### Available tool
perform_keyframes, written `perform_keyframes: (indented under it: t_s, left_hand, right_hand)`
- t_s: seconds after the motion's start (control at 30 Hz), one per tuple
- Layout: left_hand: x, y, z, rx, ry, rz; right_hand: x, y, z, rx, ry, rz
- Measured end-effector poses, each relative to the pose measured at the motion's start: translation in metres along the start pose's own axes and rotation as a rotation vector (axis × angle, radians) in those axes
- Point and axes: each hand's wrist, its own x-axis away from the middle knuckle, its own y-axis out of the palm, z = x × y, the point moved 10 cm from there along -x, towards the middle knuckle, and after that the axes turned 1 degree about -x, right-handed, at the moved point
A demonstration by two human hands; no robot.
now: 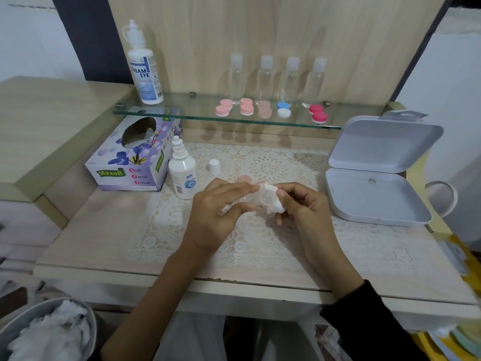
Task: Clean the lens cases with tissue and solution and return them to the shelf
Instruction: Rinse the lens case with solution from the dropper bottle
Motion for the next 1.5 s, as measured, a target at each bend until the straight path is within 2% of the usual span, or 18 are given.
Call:
perform_keyframes:
  t_s: [0.23, 0.37, 0.5, 0.63, 0.7, 0.8, 1.03, 1.33, 1.5]
  left_hand:
    - [0.000, -0.005, -0.002, -0.039, -0.027, 0.055]
    - [0.000, -0.006, -0.005, -0.026, -0.057, 0.074]
    - [-0.001, -0.003, 0.000, -0.042, -0.018, 0.032]
    - [0.000, 0.004, -0.008, -0.026, -0.077, -0.031]
    - [0.000, 0.010, -0.012, -0.023, -0.111, -0.087]
    - [0.001, 0.017, -0.018, -0.021, -0.162, -0.141]
    - [0.007, 0.027, -0.032, -0.141, -0.242, -0.237]
    - [0.006, 0.023, -0.035, -0.185, -0.308, -0.247]
    - [0.005, 0.019, -0.038, -0.039, -0.368, -0.229]
  right_hand:
    - [-0.003, 0.005, 0.009, 0.086, 0.072, -0.075]
    - [-0.003, -0.003, 0.004, 0.008, 0.056, -0.005]
    - [-0.003, -0.006, 0.002, 0.042, 0.018, -0.004]
    - [-0.002, -0.005, 0.001, 0.044, -0.029, 0.004]
    - [-0.004, -0.011, 0.000, 0.142, -0.097, 0.031]
    - [-0.003, -0.015, -0.006, 0.440, -0.204, 0.043]
    - [-0.010, -0.026, -0.007, 0.696, -0.251, 0.096]
    - [-0.009, -0.026, -0.013, 0.738, -0.303, 0.141]
    - [-0.005, -0.023, -0.020, 0.736, -0.323, 0.173]
